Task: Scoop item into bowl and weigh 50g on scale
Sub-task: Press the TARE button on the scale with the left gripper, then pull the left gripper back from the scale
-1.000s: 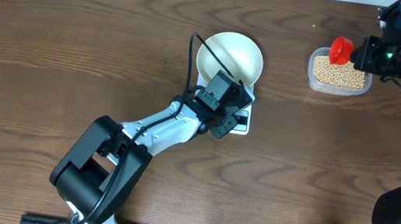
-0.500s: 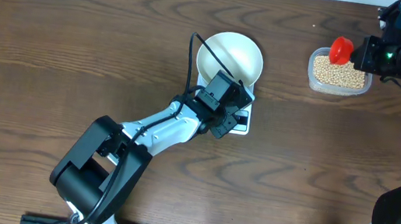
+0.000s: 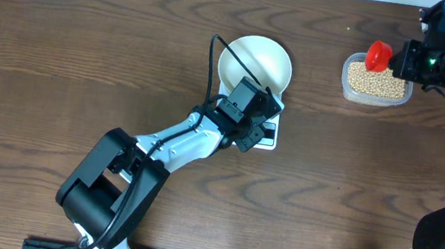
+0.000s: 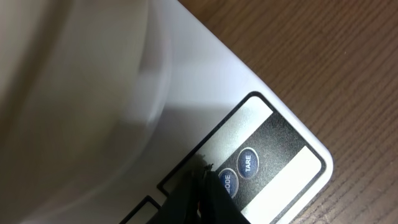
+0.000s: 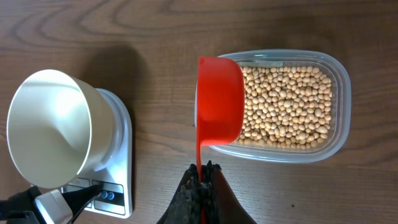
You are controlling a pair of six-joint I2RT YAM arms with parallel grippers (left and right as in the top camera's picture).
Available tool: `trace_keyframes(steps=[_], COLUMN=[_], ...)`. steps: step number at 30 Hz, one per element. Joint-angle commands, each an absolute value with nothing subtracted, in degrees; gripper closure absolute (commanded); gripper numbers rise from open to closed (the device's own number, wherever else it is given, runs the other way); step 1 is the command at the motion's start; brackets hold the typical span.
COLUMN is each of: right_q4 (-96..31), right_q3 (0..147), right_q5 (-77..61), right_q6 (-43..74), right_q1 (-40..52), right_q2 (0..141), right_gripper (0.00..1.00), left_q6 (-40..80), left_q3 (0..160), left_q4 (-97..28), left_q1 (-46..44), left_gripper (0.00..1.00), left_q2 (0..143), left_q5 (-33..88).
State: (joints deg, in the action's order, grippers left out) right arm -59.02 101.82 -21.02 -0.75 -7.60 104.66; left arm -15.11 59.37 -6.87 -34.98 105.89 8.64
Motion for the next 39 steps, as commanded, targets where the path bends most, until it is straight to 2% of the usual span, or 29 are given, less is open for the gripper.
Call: trace_keyframes(steps=[1, 10, 13, 19, 27, 35, 39], right_q4=[-58.9, -58.2, -57.6, -53.5, -45.0, -39.0, -38.4], right_q3=[101.4, 101.4, 101.4, 101.4, 101.4, 101.4, 101.4], right_q5=[-21.5, -21.5, -21.5, -21.5, -21.1, -19.6, -19.6], right_q6=[-1.8, -1.8, -1.8, -1.8, -1.8, -1.8, -1.8], right_q1=[-7.8, -7.8, -7.8, -7.8, -7.8, -7.8, -7.8], right_q2=[105.1, 105.1, 105.1, 105.1, 105.1, 105.1, 105.1], right_gripper=[0.99, 0.99, 0.99, 0.99, 0.99, 0.99, 0.99], left_q6=[-15.8, -15.8, -15.6, -14.6, -2.8, 0.6, 3.5], left_q3=[59.5, 59.5, 59.5, 59.5, 59.5, 59.5, 59.5], left_q4=[-7.0, -8.1, -9.8, -13.0, -20.1, -32.7, -35.2], left_q1=[-35.0, -37.5, -37.7, -35.7, -29.7, -30.5, -31.7], left_gripper=[0.93, 0.93, 0.93, 0.93, 0.93, 0.93, 0.93], left_q2=[104.3, 90.7, 86.7, 83.5, 84.1, 84.2, 84.2], left_q5=[8.8, 17.9, 15.1, -0.3, -0.7, -0.4, -0.4])
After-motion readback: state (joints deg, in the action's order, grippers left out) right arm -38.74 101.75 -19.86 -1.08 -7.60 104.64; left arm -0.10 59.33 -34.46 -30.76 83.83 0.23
